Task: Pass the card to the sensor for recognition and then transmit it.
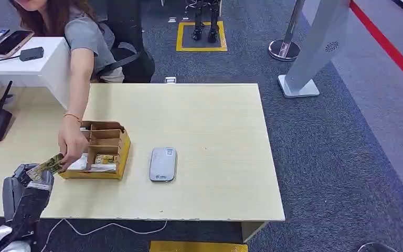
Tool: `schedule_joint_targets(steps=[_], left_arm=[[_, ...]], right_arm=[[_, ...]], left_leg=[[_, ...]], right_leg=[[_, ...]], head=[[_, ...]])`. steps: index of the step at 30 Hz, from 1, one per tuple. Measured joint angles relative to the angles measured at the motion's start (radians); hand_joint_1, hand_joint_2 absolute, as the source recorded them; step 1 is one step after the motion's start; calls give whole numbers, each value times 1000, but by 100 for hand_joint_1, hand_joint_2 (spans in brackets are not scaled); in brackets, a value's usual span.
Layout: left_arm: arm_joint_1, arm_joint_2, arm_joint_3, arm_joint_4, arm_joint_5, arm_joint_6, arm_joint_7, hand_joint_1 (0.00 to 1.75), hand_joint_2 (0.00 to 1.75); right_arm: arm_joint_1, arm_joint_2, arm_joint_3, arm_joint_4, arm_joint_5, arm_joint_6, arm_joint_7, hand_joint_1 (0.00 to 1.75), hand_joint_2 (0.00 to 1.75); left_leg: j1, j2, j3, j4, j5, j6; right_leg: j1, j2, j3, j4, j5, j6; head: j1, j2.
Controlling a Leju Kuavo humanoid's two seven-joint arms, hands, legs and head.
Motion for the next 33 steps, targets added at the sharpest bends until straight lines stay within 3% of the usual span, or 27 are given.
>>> schedule_joint_targets(steps=[20, 22, 26, 31, 33], left_arm=[[-43, -5, -42, 17, -104, 66, 3, 175, 175], [-49, -5, -48, 21, -150, 95, 3, 175, 175], [-93, -5, -92, 35, -383, 236, 38, 175, 175], [-145, -5, -141, 54, -510, 290, 72, 175, 175], [-172, -4, -174, 67, -641, 336, 109, 175, 175]], right_arm=[[-1, 1, 2, 0, 2, 0, 6, 0, 175], [-1, 1, 3, 0, 2, 0, 9, 0, 175], [-8, 2, 22, 0, 3, 0, 11, 0, 175], [-18, 4, 42, 0, 3, 0, 16, 0, 175], [-21, 4, 53, 0, 3, 0, 20, 0, 175]], left_leg=[[0, 0, 0, 0, 0, 0], [0, 0, 0, 0, 0, 0], [0, -1, 0, 0, 0, 0], [0, 0, 1, 0, 0, 0], [0, -1, 0, 0, 1, 0]], right_leg=[[0, 0, 0, 0, 0, 0], [0, 0, 0, 0, 0, 0], [0, -1, 0, 0, 0, 0], [0, 0, 0, 0, 1, 0], [0, -2, 0, 0, 1, 0]], head=[[0, 0], [0, 0], [0, 0], [0, 0], [0, 0]])
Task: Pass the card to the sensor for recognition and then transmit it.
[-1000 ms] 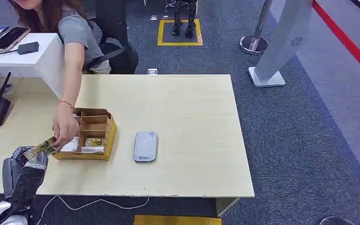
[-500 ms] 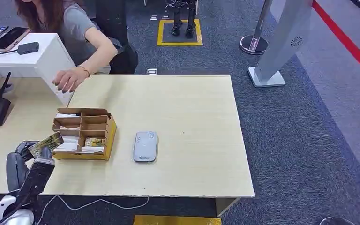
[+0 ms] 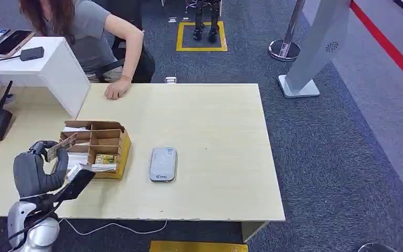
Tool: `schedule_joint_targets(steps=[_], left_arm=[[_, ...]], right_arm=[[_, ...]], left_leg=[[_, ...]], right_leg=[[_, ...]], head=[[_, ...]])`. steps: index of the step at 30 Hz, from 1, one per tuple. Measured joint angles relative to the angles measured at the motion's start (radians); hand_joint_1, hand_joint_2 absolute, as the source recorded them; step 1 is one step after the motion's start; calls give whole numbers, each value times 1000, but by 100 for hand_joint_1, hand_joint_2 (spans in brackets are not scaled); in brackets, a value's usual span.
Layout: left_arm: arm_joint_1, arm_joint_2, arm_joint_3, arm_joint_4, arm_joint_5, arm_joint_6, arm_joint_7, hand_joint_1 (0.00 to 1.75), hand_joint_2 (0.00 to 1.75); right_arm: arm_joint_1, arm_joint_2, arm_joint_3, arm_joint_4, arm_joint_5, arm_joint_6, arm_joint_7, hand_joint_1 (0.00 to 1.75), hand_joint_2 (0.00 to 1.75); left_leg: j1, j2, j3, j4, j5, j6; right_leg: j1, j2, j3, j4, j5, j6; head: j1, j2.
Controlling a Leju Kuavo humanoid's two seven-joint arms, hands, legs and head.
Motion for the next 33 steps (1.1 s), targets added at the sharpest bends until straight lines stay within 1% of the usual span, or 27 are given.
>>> schedule_joint_targets(steps=[3, 8, 10, 12, 14, 17, 22, 33], left_arm=[[-49, 1, -67, 32, -205, 50, 64, 175, 175], [-121, 0, -177, 106, -456, 97, 152, 175, 175], [-150, -1, -230, 150, -542, 114, 178, 175, 175], [-177, -5, -277, 194, -589, 120, 194, 175, 175], [-195, -11, -315, 226, -600, 120, 202, 175, 175], [-213, -14, -345, 255, -604, 120, 206, 175, 175], [-224, -15, -365, 282, -605, 120, 212, 175, 175], [-230, -15, -374, 301, -605, 120, 213, 175, 175]], right_arm=[[-14, 1, 19, 0, 0, 0, 3, 0, 175], [-26, 3, 43, 0, 0, 0, 10, 0, 175], [-32, 4, 53, 0, 0, 0, 14, 0, 175], [-37, 4, 65, 0, 0, 0, 18, 0, 175], [-41, 5, 72, 0, 0, 0, 20, 0, 175], [-42, 5, 80, 0, 0, 0, 22, 0, 175], [-42, 5, 87, 0, 0, 0, 22, 0, 175], [-43, 5, 91, 0, 0, 0, 22, 0, 175]], left_leg=[[0, 0, 0, 0, 0, 0], [0, 0, 0, 0, 0, 0], [0, 0, 0, 0, 0, 0], [0, 0, 0, 0, 0, 0], [0, 1, 0, 0, 0, 0], [0, 1, 0, 0, 0, 0], [0, 1, 0, 0, 0, 0], [0, 1, 0, 0, 0, 0]], right_leg=[[0, 0, 0, 0, 0, 0], [0, 0, 0, 0, 0, 0], [0, 0, 0, 0, 0, 0], [0, 0, 0, 0, 0, 0], [0, 1, 0, 0, 0, 0], [0, 1, 0, 0, 0, 0], [0, 1, 0, 0, 0, 0], [0, 1, 0, 0, 0, 0]], head=[[0, 0], [0, 0], [0, 0], [0, 0], [0, 0], [0, 0], [0, 0], [0, 0]])
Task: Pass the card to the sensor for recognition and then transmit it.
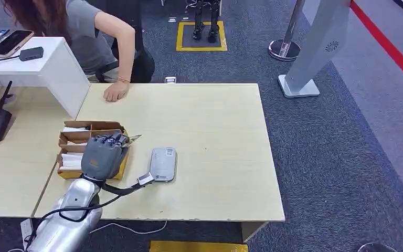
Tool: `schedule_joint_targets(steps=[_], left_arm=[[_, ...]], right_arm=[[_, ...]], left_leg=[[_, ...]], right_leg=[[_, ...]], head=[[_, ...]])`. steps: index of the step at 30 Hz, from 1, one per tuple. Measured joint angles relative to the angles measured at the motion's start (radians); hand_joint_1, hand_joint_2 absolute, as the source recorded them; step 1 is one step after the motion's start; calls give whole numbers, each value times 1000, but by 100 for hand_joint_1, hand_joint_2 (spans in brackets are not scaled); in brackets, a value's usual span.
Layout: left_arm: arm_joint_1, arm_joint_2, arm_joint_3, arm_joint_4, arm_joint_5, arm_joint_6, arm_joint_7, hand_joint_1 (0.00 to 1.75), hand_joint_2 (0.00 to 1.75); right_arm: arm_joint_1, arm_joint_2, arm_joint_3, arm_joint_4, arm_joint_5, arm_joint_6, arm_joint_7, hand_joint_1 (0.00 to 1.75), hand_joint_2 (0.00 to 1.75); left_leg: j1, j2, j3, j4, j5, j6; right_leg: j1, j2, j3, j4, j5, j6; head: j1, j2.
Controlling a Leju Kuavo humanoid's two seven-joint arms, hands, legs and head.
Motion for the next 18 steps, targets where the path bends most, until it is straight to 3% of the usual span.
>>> schedule_joint_targets(steps=[7, 11, 18], left_arm=[[-4, 0, -5, 2, -21, -2, 0, 175, 175], [-29, -10, -60, 40, -74, -20, 0, 175, 175], [-96, -36, -165, 141, -22, -124, -2, 175, 175]], right_arm=[[0, 0, 0, 0, 0, 0, 0, 0, 175], [-6, 1, 6, 0, 0, 0, 0, 0, 175], [-12, 1, 19, 0, -2, 0, 2, 0, 175]], left_leg=[[0, 0, 0, 0, 0, 0], [0, 0, 0, 0, 0, 0], [0, 0, 0, 0, 0, 0]], right_leg=[[0, 0, 0, 0, 0, 0], [0, 0, 0, 0, 0, 0], [0, 0, 0, 0, 0, 0]], head=[[0, 0], [0, 0], [0, 0]])
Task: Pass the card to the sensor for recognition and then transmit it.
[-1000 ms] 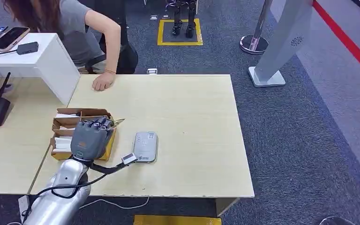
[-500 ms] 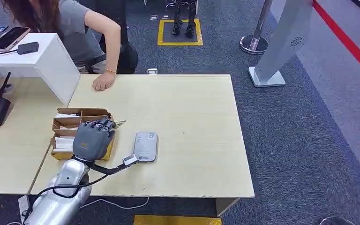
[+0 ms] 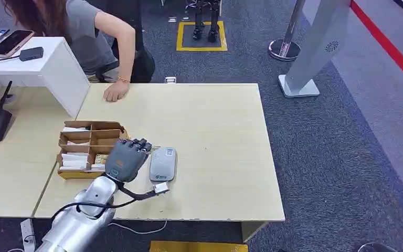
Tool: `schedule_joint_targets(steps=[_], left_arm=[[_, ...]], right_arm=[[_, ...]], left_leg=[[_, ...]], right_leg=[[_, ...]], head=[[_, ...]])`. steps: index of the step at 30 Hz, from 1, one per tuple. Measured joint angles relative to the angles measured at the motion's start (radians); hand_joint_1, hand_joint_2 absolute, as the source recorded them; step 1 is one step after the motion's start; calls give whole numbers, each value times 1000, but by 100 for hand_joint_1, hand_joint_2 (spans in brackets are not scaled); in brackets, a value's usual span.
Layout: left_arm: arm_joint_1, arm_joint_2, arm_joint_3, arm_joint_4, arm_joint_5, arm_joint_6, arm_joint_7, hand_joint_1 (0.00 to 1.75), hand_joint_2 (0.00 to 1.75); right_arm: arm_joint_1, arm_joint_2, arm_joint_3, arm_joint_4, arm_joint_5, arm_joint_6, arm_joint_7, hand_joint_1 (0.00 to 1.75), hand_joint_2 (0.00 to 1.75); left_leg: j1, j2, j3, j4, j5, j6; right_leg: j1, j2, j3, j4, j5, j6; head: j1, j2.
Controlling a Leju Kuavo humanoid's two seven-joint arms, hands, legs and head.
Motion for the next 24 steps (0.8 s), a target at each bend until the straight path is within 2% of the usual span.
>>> schedule_joint_targets(steps=[1, 2, 3, 4, 6, 7, 15, 17, 19, 24], left_arm=[[-8, -2, -4, 11, 43, -31, -26, 175, 175], [-10, -11, 3, 16, 132, -68, -68, 175, 175], [-6, -20, 23, 24, 253, -99, -121, 175, 175], [-1, -32, 46, 36, 421, -107, -160, 175, 175], [-2, -47, 71, 55, 629, -108, -179, 175, 175], [-1, -51, 79, 64, 667, -108, -181, 175, 175], [-1, -52, 80, 66, 667, -108, -182, 175, 175], [-1, -62, 104, 95, 648, -112, -195, 175, 175], [-1, -86, 158, 129, 787, -164, -214, 175, 175], [-1, -95, 181, 154, 795, -174, -214, 175, 175]], right_arm=[[0, 0, 1, 0, -1, 0, 0, 0, 175], [0, 0, 2, 0, -1, 0, 0, 0, 175], [2, 0, 3, 0, -1, 0, 0, 0, 175], [3, 0, 5, 0, -1, 0, 0, 0, 175], [3, 0, 7, 0, -1, 0, 0, 0, 175], [3, 0, 7, 0, -1, 0, 1, 0, 175], [3, 0, 8, 0, -1, 0, 1, 0, 175], [3, 0, 12, 0, 0, 0, 3, 0, 175], [3, 0, 15, 0, -3, 0, 8, 0, 175], [3, 1, 23, 0, -4, 0, 10, 0, 175]], left_leg=[[0, 0, 0, 0, 0, 0], [0, 0, 0, 0, 0, 0], [0, 0, 0, 0, 0, 0], [0, 0, 0, 0, 0, 0], [0, 0, 0, 0, 0, 0], [0, 0, 0, 0, 0, 0], [0, 0, 0, 0, 0, 0], [0, -1, 0, 0, 0, 0], [0, -1, 0, 0, 0, 0], [0, -1, 0, 0, 0, 0]], right_leg=[[0, 0, 0, 0, 0, 0], [0, 0, 0, 0, 0, 0], [0, 0, 0, 0, 0, 0], [0, 0, 0, 0, 0, 0], [0, 0, 0, 0, 0, 0], [0, 0, 0, 0, 0, 0], [0, 0, 0, 0, 0, 0], [0, -1, 0, 0, 0, 0], [0, -1, 0, 0, 0, 0], [0, -1, 0, 0, 0, 0]], head=[[0, 0], [0, 0], [0, 0], [0, 0], [0, 0], [-1, 0], [-1, 0], [-1, 0], [-1, 0], [-1, 0]])
